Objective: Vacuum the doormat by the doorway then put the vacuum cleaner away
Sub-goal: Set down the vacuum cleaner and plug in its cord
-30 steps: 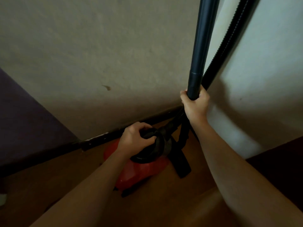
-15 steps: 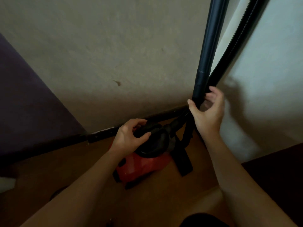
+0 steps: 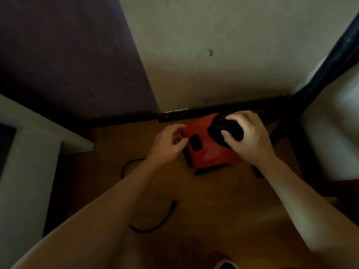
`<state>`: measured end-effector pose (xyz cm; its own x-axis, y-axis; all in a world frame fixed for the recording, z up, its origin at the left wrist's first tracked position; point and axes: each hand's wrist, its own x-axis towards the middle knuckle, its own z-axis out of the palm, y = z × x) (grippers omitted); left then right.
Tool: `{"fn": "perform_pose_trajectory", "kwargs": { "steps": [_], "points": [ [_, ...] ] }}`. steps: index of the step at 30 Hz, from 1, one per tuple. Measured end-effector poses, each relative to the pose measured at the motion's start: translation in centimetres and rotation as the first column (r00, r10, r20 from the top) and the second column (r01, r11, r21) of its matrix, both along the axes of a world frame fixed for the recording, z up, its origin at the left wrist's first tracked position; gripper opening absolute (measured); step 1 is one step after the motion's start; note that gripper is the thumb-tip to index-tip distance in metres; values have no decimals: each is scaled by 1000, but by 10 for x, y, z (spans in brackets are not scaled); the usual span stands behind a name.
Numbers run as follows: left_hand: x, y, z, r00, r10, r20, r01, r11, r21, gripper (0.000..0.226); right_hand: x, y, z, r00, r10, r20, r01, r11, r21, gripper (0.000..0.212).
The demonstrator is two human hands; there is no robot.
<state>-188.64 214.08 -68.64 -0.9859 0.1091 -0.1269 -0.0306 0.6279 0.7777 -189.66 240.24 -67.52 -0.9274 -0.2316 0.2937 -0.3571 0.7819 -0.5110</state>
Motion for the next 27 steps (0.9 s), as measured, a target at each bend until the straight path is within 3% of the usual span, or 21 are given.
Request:
{"fn": "perform_pose_trajectory", "kwargs": {
  "steps": [3, 6, 9, 12, 19, 22, 27],
  "points": [
    [0, -28, -32, 1000, -20, -23, 19, 999, -47, 35, 2, -22, -17, 989, 113, -94, -90, 970, 224, 39],
    [5, -42, -42, 1000, 6, -28, -6, 1000, -21, 34, -4, -30, -18, 990, 100, -102, -63, 947, 316, 40],
    [17, -43, -41, 1000, -25, 10, 25, 1000, 3, 39, -6, -30, -5, 997, 78, 25, -81, 882, 464, 48],
    [21, -40, -43, 998, -44, 39, 44, 999, 6, 37, -9, -25, 13, 974, 106, 199, -201, 810, 551, 55],
    [-7, -45, -89, 960, -275, 57, 280, 944, -173, 51, -42, -32, 6, 952, 201, 229, -305, 651, 695, 49],
    [-21, -45, -102, 899, -435, 51, 431, 859, -275, 54, -47, -28, -6, 952, 234, 195, -304, 678, 669, 48],
    [-44, -47, -111, 843, -534, -67, 497, 820, -283, 39, -43, -25, -30, 966, 249, -62, -155, 759, 632, 35]
  ]
}}
